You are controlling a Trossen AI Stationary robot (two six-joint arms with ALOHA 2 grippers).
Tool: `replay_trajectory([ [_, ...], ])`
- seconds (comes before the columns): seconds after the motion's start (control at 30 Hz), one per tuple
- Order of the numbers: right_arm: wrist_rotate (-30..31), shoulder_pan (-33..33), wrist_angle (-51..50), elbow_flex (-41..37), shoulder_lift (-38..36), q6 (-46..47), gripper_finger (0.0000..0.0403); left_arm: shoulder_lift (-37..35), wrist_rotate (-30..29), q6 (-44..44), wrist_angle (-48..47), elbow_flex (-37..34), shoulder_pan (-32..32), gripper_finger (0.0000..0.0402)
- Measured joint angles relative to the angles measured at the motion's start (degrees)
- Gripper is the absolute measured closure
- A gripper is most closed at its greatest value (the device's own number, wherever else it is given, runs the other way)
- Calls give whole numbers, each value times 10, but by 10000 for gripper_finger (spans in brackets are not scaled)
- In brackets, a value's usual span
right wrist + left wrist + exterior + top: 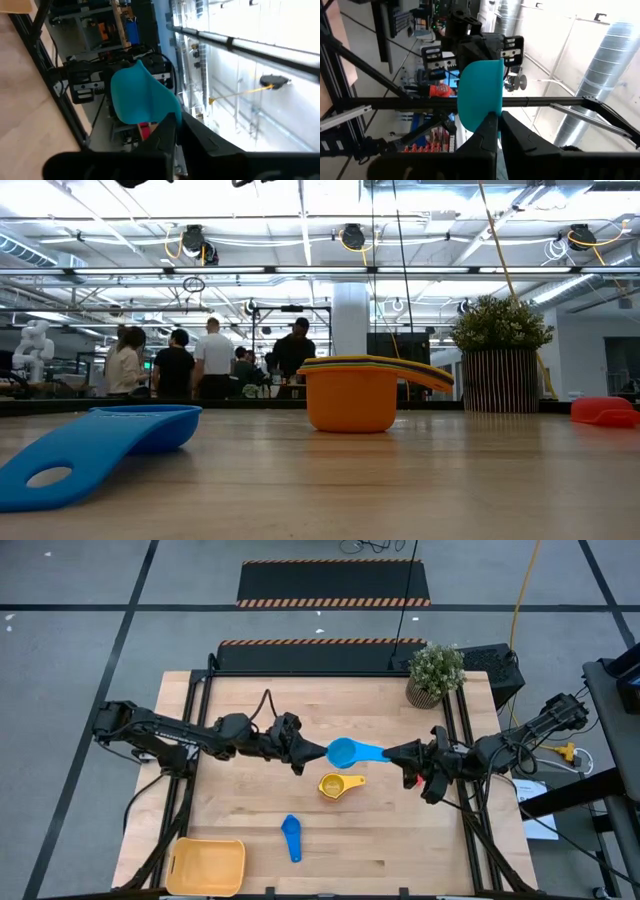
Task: Nest measuring cups in basket
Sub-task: Stack the light blue measuring cup on top of the yellow measuring cup
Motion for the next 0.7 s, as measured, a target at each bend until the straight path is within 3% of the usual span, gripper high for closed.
replay_trajectory([
  [0.7, 12, 0, -104, -1, 0, 373, 223, 1, 3, 90, 7, -1, 22, 399],
])
